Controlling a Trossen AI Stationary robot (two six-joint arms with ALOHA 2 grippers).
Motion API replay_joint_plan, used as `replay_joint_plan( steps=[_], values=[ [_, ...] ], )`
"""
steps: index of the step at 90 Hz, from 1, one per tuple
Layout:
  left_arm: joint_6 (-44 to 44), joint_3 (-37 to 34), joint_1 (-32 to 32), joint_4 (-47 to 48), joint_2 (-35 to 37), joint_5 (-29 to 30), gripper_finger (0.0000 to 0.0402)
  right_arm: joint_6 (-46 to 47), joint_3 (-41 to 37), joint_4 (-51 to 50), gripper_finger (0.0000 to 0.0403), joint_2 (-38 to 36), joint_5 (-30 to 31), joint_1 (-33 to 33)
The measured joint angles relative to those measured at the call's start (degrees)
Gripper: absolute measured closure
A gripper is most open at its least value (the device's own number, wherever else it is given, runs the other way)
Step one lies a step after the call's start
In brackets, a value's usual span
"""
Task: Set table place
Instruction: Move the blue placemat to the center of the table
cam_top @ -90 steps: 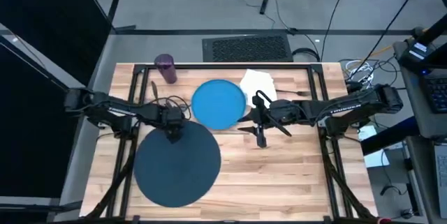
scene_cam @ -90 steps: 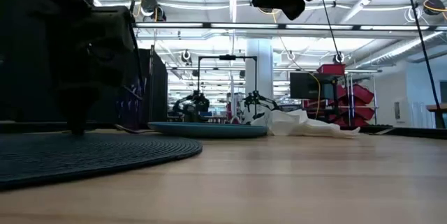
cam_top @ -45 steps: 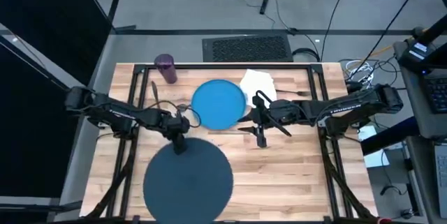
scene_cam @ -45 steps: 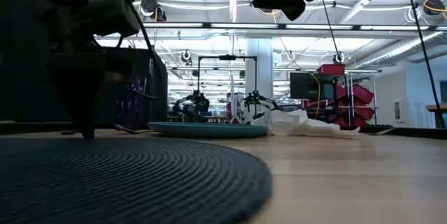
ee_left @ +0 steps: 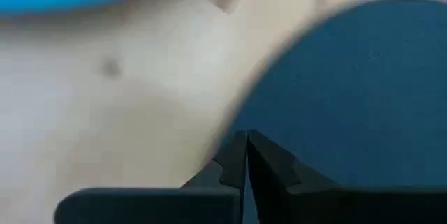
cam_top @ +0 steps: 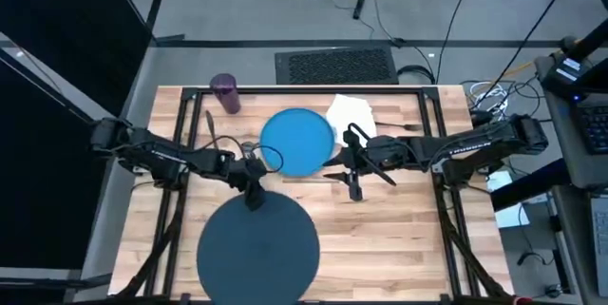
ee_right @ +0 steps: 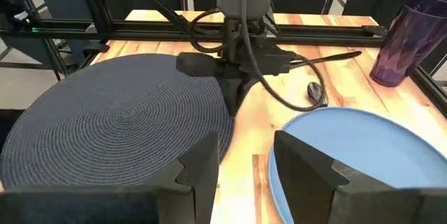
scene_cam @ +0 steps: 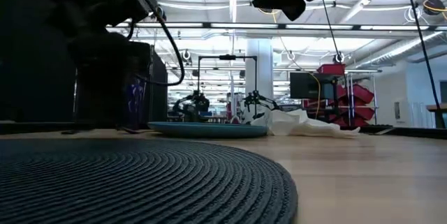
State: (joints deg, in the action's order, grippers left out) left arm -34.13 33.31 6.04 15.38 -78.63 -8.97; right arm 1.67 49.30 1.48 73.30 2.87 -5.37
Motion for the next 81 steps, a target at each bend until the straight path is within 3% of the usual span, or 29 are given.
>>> replay_joint_plan(
  steps=[15,35,68,81],
  values=[
    [-3.45,0.12,5.75,2.76,0.04,-6.15,0.0401,0.11,0.0,-0.24,0.028,0.0,0.01,0.0],
    [-8.86,0.19,12.32,1.99,-1.43,-7.42,0.0401,-0.34,0.0,-0.66,0.028,0.0,0.0,0.0],
    [-6.73,1.48,11.94,-9.87,-12.75,-7.24,0.0401,0.66,-0.02,-1.08,0.028,-0.02,0.03,-0.4],
    [-2.58,4.16,9.22,-12.59,-14.05,-3.29,0.0401,0.61,-0.02,-0.85,0.028,-0.02,0.02,-0.74]
  ],
)
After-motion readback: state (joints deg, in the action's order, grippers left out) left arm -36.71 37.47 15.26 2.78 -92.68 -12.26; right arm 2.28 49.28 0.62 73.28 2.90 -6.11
